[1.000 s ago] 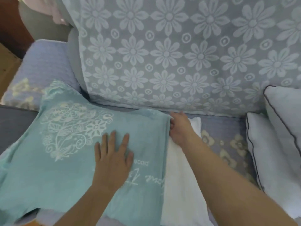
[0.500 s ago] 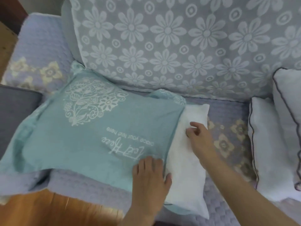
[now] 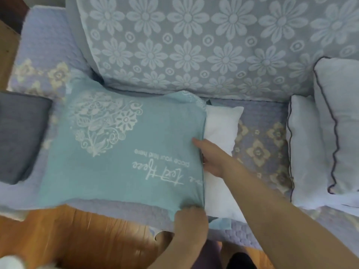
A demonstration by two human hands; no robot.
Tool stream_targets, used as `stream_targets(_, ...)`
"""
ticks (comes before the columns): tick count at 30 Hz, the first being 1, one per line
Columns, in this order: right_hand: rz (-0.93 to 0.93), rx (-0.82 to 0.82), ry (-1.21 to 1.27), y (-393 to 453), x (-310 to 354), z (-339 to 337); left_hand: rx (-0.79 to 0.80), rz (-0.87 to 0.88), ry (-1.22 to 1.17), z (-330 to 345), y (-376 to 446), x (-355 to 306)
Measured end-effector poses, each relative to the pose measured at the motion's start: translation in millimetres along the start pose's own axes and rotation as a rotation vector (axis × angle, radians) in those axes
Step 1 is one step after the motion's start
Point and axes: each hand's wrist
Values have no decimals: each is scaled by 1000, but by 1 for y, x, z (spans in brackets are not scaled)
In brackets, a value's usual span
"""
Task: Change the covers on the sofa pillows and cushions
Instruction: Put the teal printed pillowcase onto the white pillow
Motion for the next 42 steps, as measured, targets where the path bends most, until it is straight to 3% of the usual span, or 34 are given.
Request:
stream_targets(2, -48, 45, -16, -6, 0, -7, 41, -74, -6, -11, 16, 5)
stream_targets(4, -186, -142, -71, -14, 2, -35, 17, -115, -114, -35, 23, 12)
stream_targets(5, -271, -310, -145, -18, -1, -57, -47, -131, -176, -45, 26, 15)
stream_targets(7, -355, -553, -285, -26, -14, -100, -369, -133, -214, -67, 35, 20)
stream_targets(9, -260, -463, -295, -34, -36, -118, -498, -176, -210, -78, 43, 20)
stream_targets(11, -173, -252, -256, -35, -64, -114, -340, -253, -344, -87, 52, 18)
stream_targets(13, -146, -186, -201, -31, -88, -103, -282, -234, -273, -85, 52, 19)
stream_targets(15, -174, -215, -181, -27, -98, -104, -211, -143, -116, -80, 51, 21)
stream_targets(18, -259, -196, -109, -26, -92, -88, -286, 95, -75, -86, 28, 8)
stream_targets(21, -433, -48, -199, -24, -84, -41, -110, 169, 45, -92, 14, -4)
stream_targets(23, -465, -34, -287, -19, -83, -32, 31, 2, -80, -103, 26, 19)
stream_targets(25, -425, -74, -405, -19, -76, -54, 52, -124, -416, -123, 31, 50)
stream_targets(27, -299, -97, -380, -27, -71, -88, -11, -199, -796, -136, 27, 68)
stream_targets(29, -133, -96, -273, -40, -78, -114, -18, -233, -914, -135, 19, 68)
stream_targets(33, -1, 23, -153, -55, -122, -113, -104, -325, -703, -86, 7, 43)
stream_targets(35, -56, 16, -127, -55, -134, -96, -155, -372, -512, -60, 5, 28)
stream_targets(38, -171, -31, -160, -50, -121, -77, -109, -411, -409, -33, 5, 30)
stream_targets(39, -197, -27, -166, -48, -116, -75, -93, -357, -304, -28, 2, 31)
stream_targets(42, -244, -32, -153, -44, -108, -70, -37, -170, -325, -22, -18, 20)
Point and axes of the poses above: each hand's wrist, its own y-axis towards the middle knuckle, its own z-axis out of the palm, x = y × z, and after that the axes turned 2 degrees about -y, right-handed
